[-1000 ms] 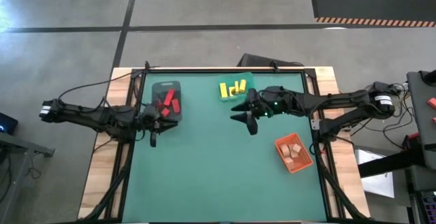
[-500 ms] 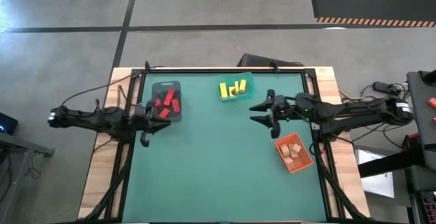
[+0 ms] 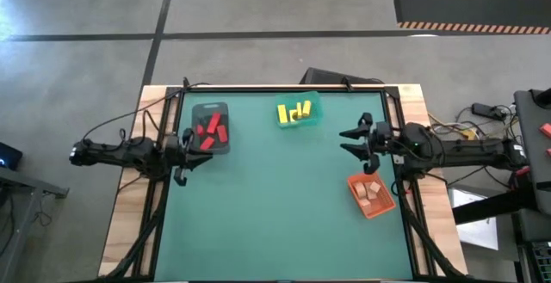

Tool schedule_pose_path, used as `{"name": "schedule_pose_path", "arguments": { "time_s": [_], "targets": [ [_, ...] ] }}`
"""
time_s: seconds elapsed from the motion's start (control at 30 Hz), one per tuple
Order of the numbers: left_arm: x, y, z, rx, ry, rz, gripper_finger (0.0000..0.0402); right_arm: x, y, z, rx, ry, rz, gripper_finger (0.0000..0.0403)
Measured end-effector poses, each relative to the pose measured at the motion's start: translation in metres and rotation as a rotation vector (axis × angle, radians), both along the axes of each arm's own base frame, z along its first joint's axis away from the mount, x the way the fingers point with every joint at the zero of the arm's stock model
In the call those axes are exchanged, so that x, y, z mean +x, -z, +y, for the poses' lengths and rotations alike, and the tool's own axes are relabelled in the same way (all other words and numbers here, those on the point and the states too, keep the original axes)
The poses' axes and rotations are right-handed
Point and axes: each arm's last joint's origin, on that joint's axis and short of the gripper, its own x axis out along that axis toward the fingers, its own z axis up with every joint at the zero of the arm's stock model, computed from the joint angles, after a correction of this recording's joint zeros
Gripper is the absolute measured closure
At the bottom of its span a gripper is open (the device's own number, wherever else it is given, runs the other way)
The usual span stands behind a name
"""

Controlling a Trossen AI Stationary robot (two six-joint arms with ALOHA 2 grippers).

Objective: Sort & place blocks by color
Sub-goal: Return to Home Position

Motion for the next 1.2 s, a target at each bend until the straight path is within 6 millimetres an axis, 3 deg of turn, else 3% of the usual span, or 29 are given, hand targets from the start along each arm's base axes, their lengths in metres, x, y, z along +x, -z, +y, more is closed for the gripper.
{"name": "schedule_pose_path", "arguments": {
  "time_s": [0.2, 0.5, 0.73, 0.93, 1.2],
  "targets": [
    [-0.001, 0.000, 0.000, -0.002, 0.013, -0.015, 0.0377, -0.033, 0.004, 0.003, -0.018, 0.003, -0.166, 0.0232],
    [0.000, 0.001, -0.001, 0.002, 0.023, 0.005, 0.0377, -0.054, 0.015, 0.006, -0.152, 0.024, -0.272, 0.0232],
    [0.003, 0.004, -0.001, 0.006, 0.022, 0.037, 0.0377, -0.055, 0.037, 0.006, -0.211, 0.047, -0.265, 0.0232],
    [0.005, 0.005, -0.001, 0.009, 0.021, 0.058, 0.0377, -0.052, 0.039, 0.005, -0.238, 0.055, -0.229, 0.0232],
    [0.007, 0.007, -0.002, 0.013, 0.021, 0.081, 0.0377, -0.047, 0.050, 0.005, -0.143, 0.026, -0.118, 0.0232]
  ]
}}
